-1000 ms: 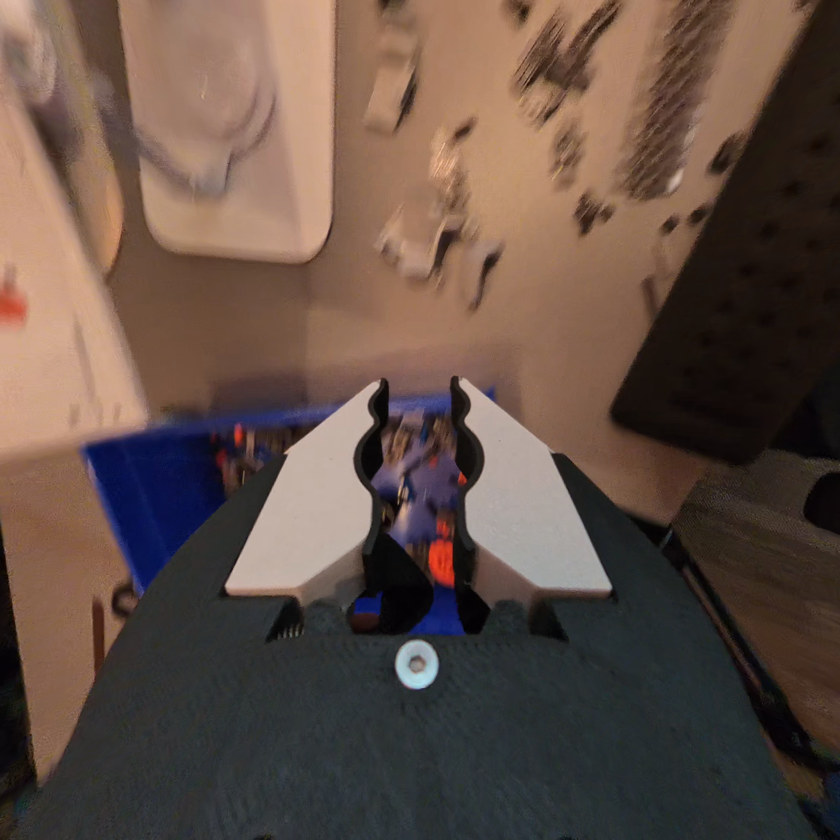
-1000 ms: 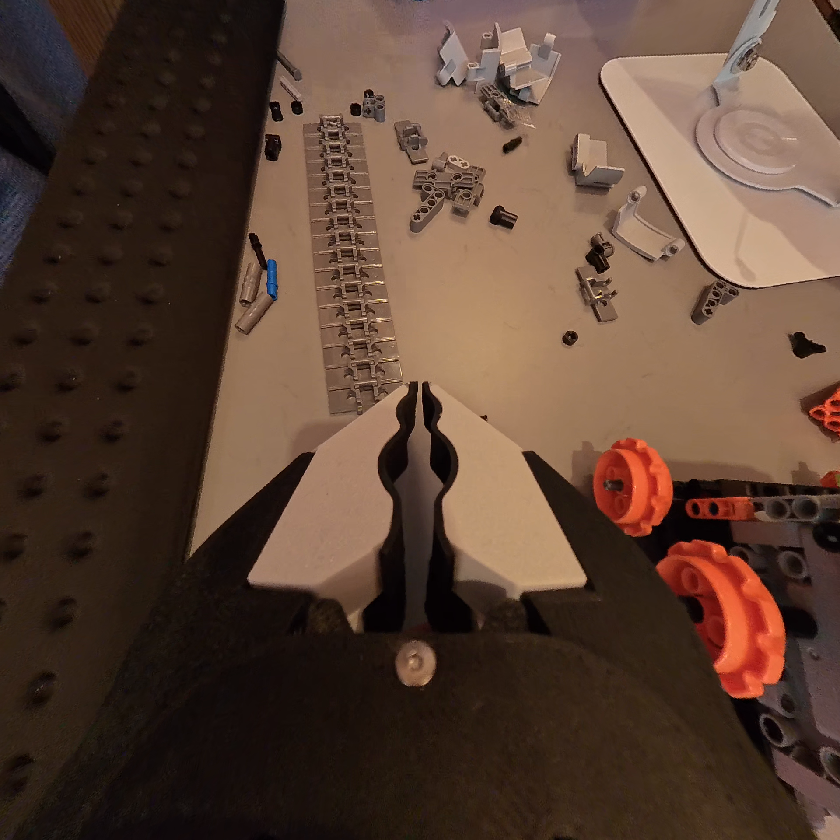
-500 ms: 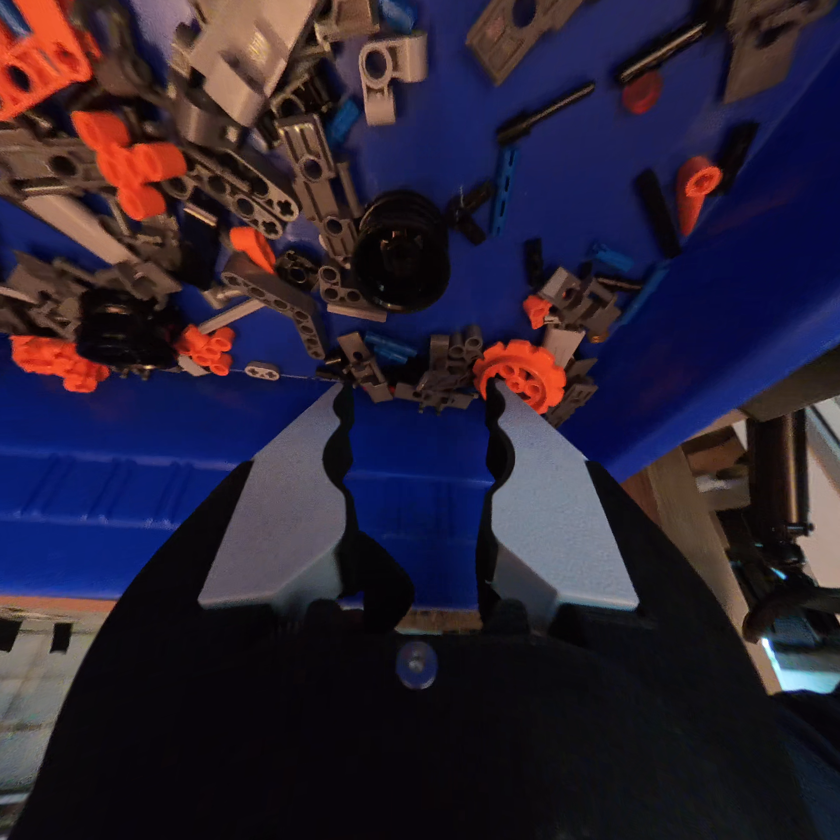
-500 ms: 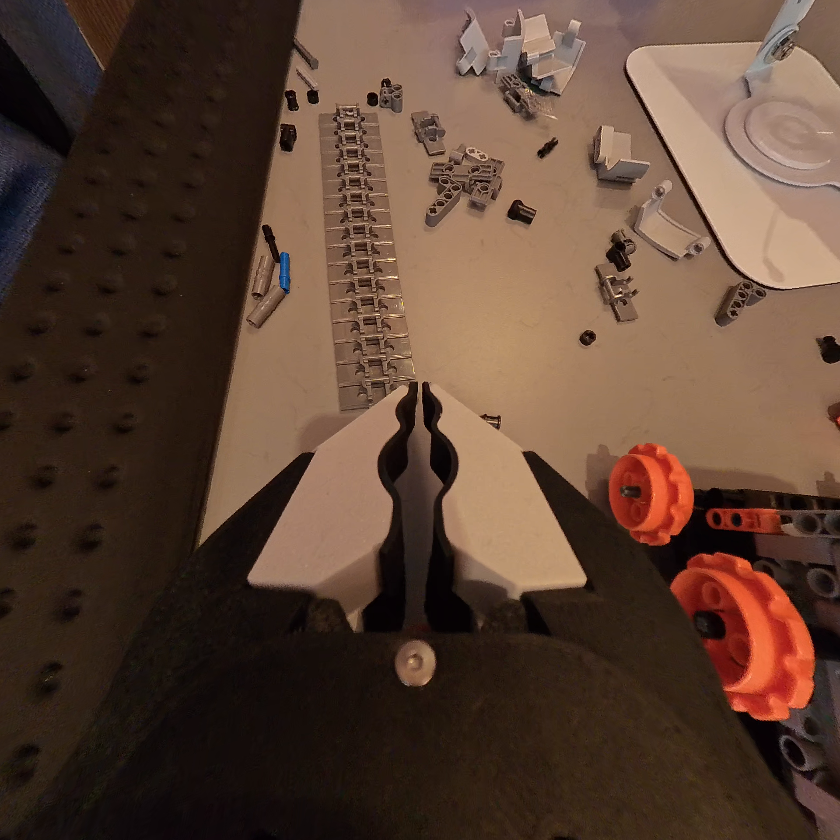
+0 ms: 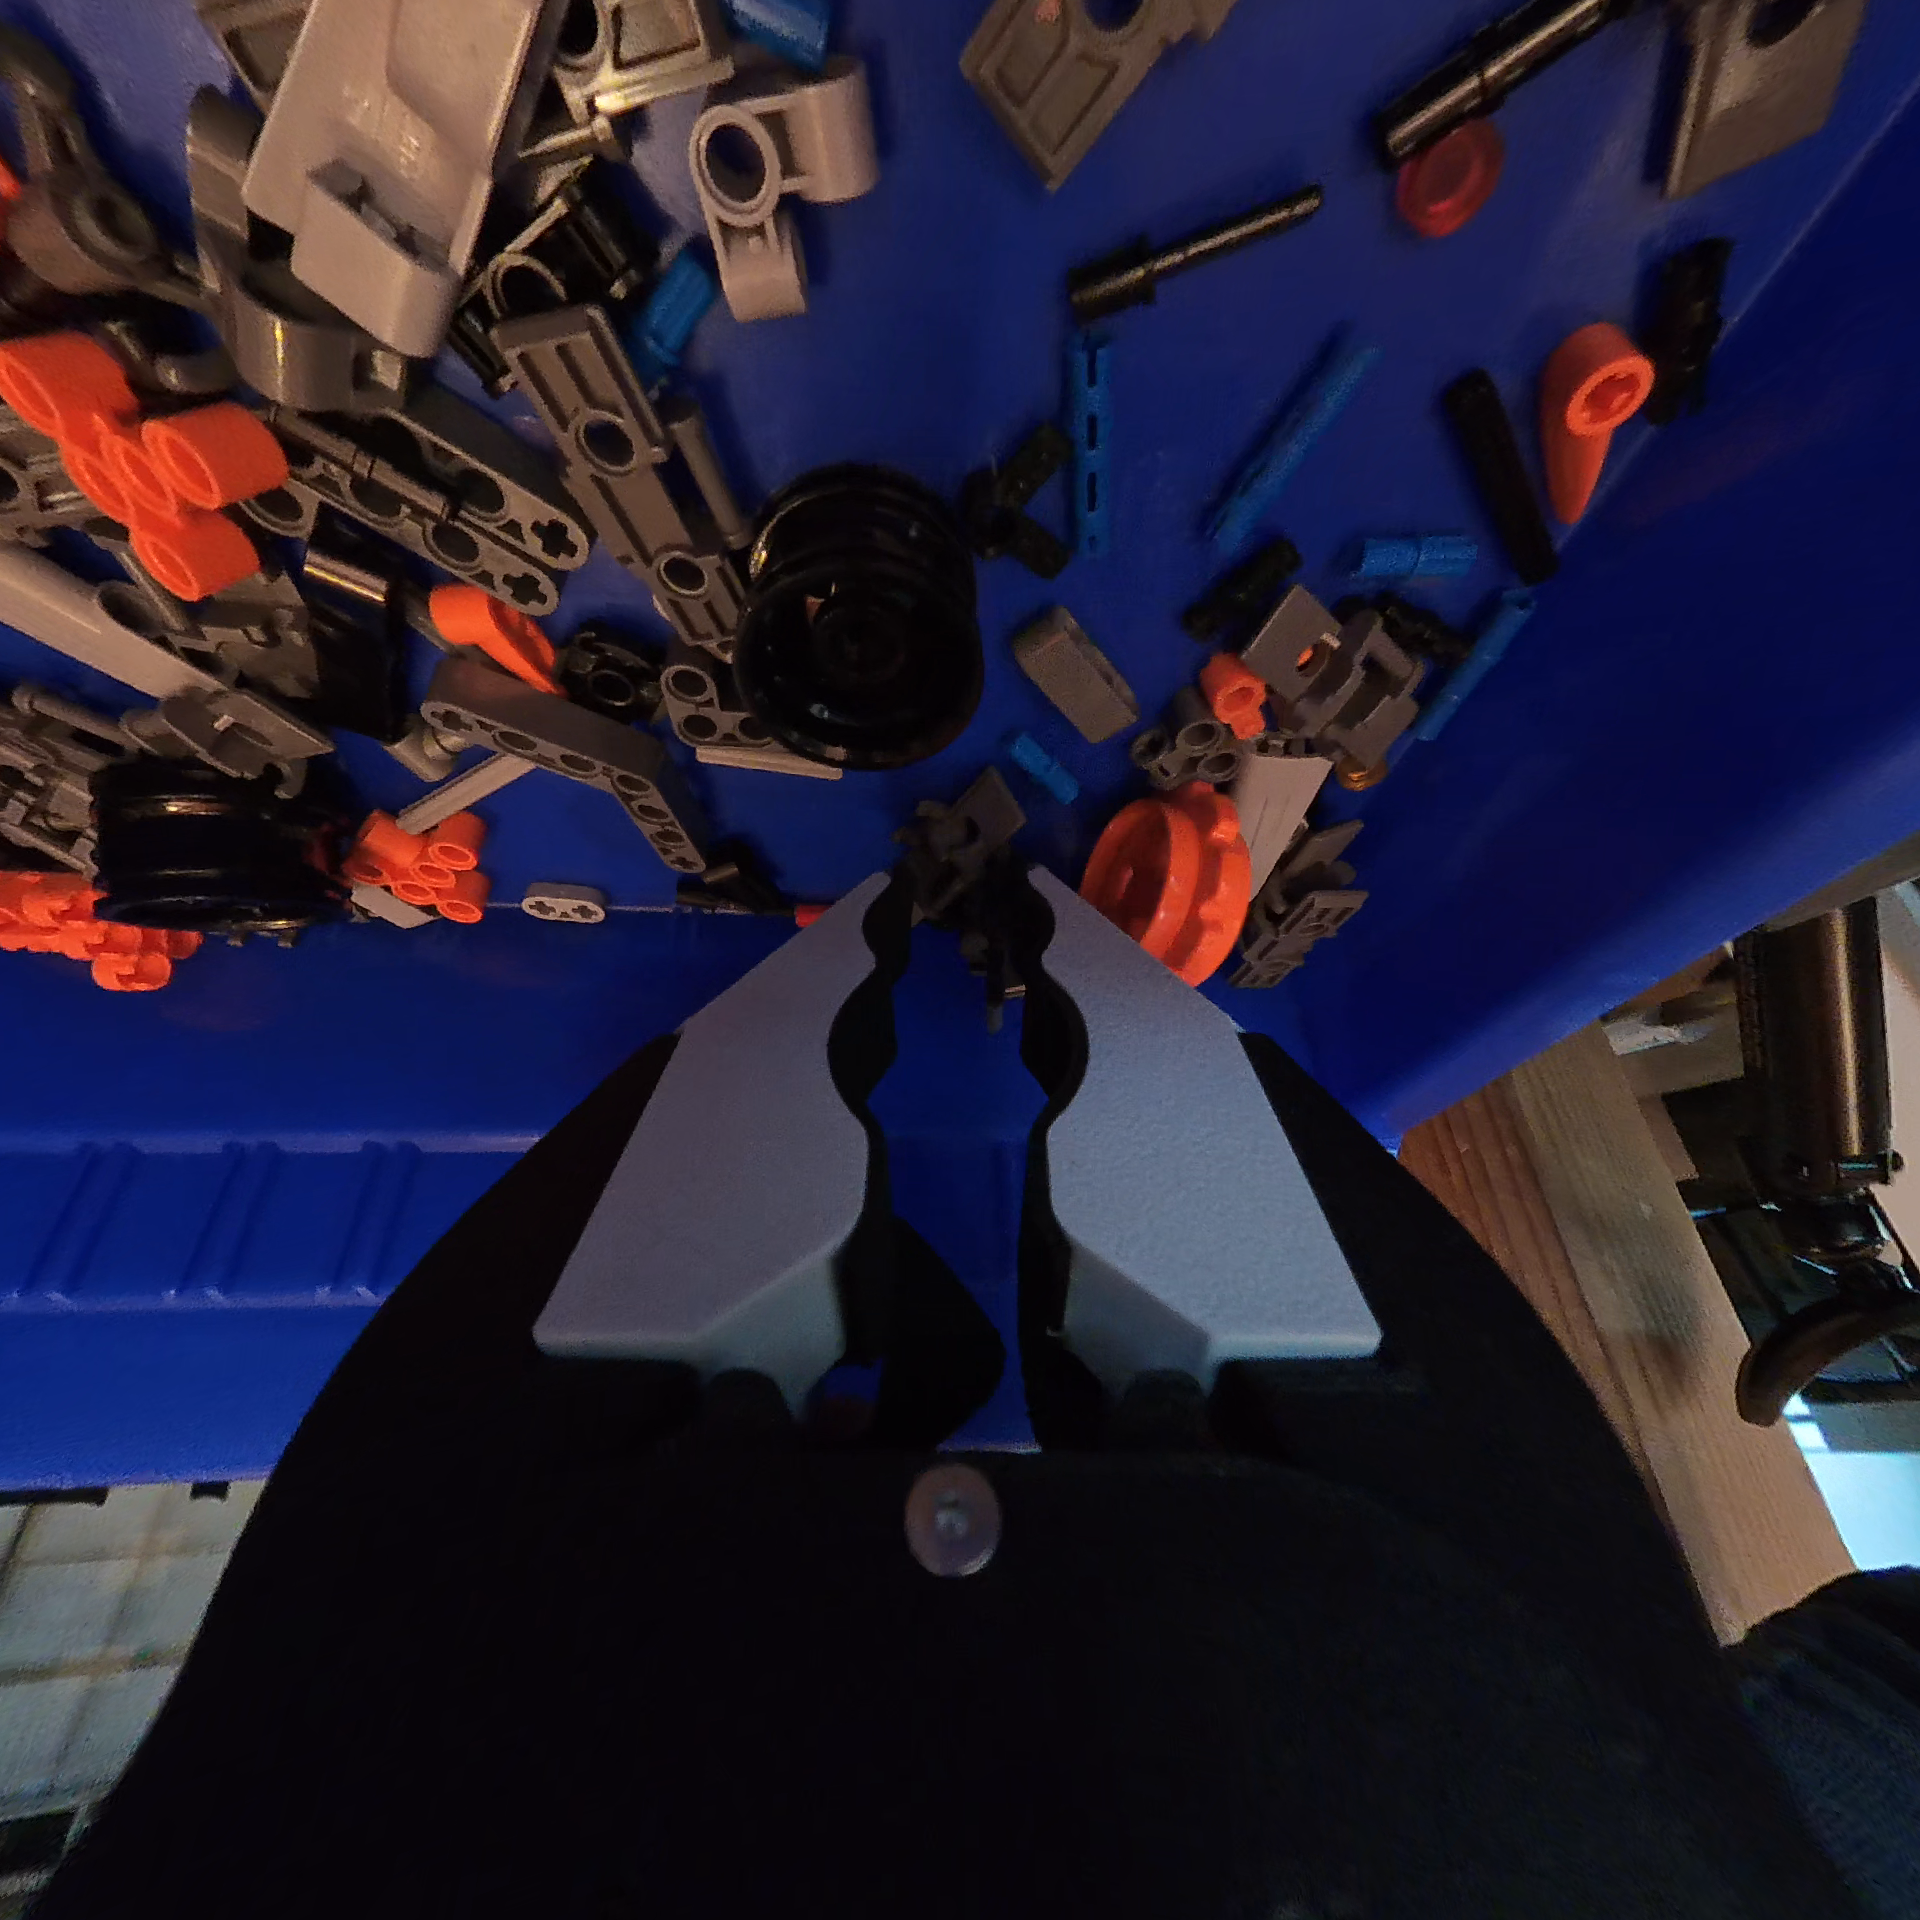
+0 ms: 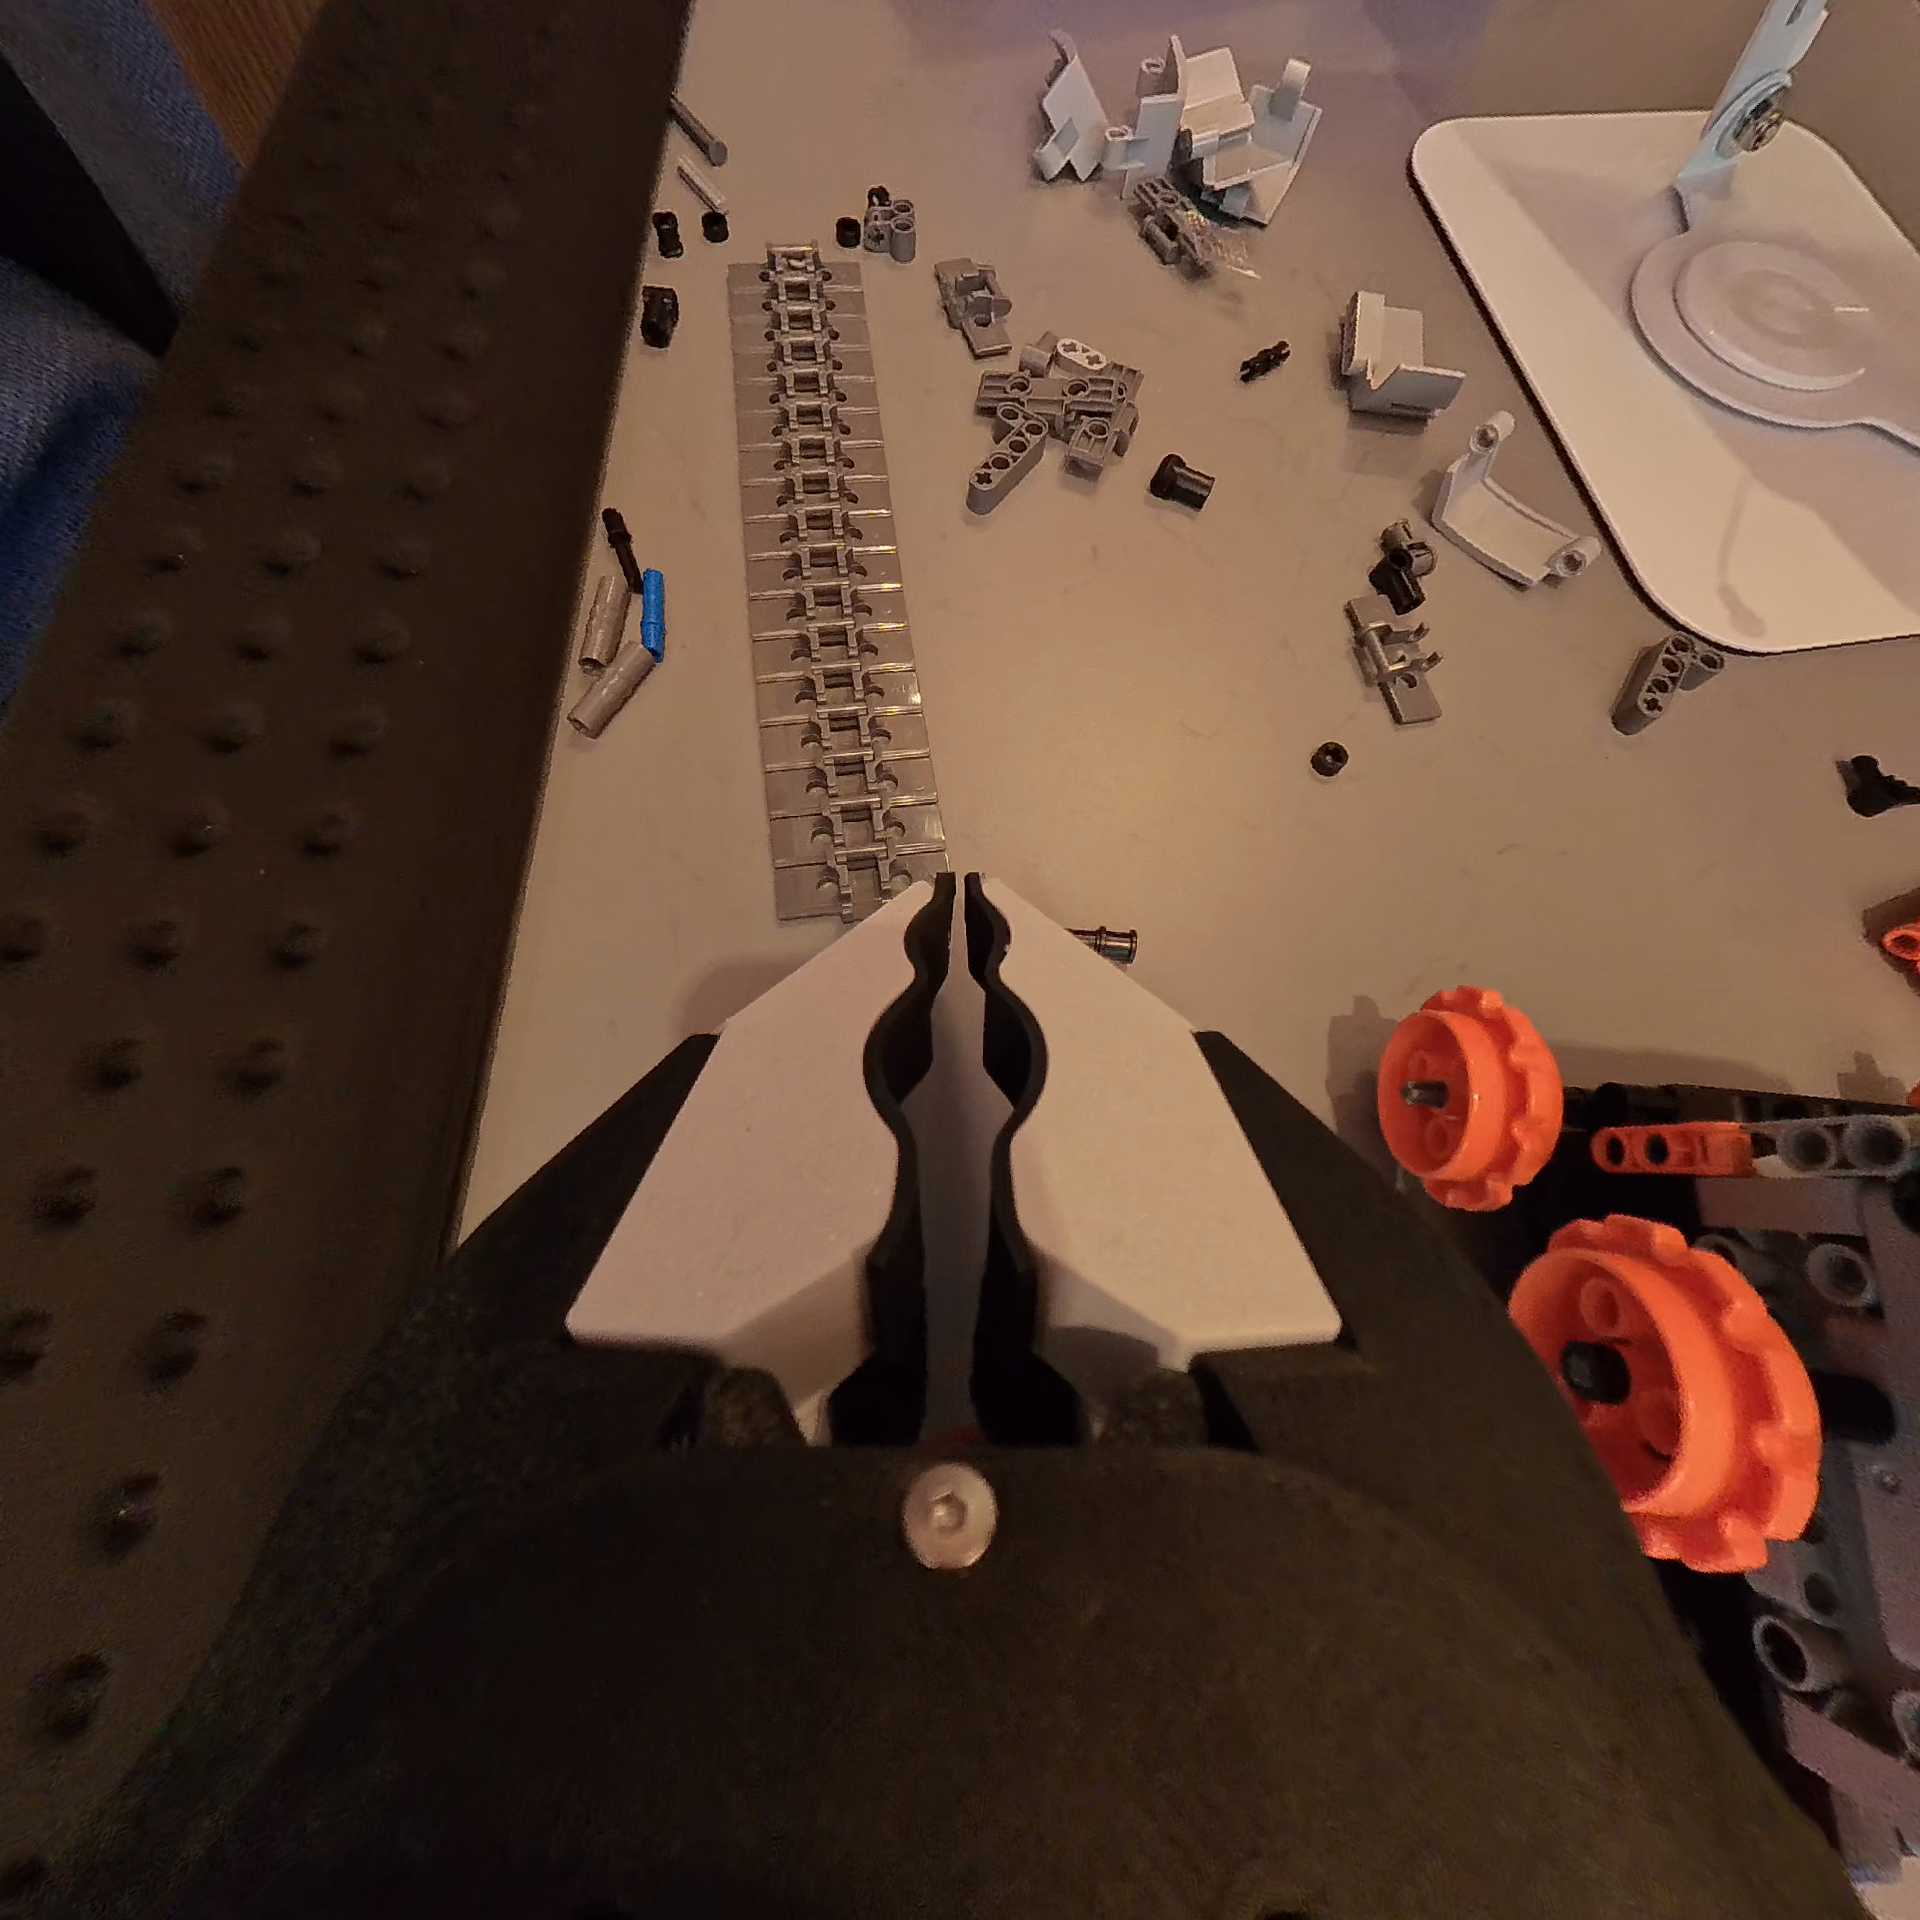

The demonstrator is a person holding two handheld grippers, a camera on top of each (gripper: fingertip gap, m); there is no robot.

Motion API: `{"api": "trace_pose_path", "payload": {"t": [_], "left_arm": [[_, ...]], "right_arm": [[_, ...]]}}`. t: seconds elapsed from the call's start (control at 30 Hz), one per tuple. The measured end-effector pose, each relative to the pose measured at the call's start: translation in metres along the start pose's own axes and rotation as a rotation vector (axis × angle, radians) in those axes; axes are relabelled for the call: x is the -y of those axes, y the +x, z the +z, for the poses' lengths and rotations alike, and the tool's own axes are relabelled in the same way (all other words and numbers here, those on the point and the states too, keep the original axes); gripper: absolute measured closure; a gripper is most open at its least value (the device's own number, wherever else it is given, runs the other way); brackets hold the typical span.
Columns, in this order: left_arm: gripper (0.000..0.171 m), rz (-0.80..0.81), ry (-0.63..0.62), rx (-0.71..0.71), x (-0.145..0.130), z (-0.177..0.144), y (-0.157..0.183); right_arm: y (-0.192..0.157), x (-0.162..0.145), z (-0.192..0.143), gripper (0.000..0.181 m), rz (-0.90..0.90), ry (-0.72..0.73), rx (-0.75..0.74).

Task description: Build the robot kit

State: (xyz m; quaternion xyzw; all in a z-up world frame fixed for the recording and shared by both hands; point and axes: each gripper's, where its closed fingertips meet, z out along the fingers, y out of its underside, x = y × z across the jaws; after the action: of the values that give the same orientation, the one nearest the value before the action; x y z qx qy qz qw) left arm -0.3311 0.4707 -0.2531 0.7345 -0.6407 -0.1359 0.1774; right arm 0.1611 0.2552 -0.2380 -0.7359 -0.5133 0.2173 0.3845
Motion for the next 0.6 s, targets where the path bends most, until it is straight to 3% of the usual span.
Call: {"api": "trace_pose_path", "payload": {"t": [0.23, 0.47, 0.6], "left_arm": [[0.158, -0.021, 0.095, 0.057, 0.003, -0.021, -0.009], [0.158, -0.013, 0.311, 0.104, 0.015, -0.082, -0.006], [0.159, 0.057, 0.427, 0.126, 0.031, -0.122, 0.016]], "right_arm": [[0.0, 0.0, -0.001, 0.181, -0.001, 0.001, -0.003], [0.0, 0.001, -0.001, 0.181, -0.004, 0.002, -0.005], [0.0, 0.001, -0.001, 0.181, -0.006, 0.004, -0.006]]}}
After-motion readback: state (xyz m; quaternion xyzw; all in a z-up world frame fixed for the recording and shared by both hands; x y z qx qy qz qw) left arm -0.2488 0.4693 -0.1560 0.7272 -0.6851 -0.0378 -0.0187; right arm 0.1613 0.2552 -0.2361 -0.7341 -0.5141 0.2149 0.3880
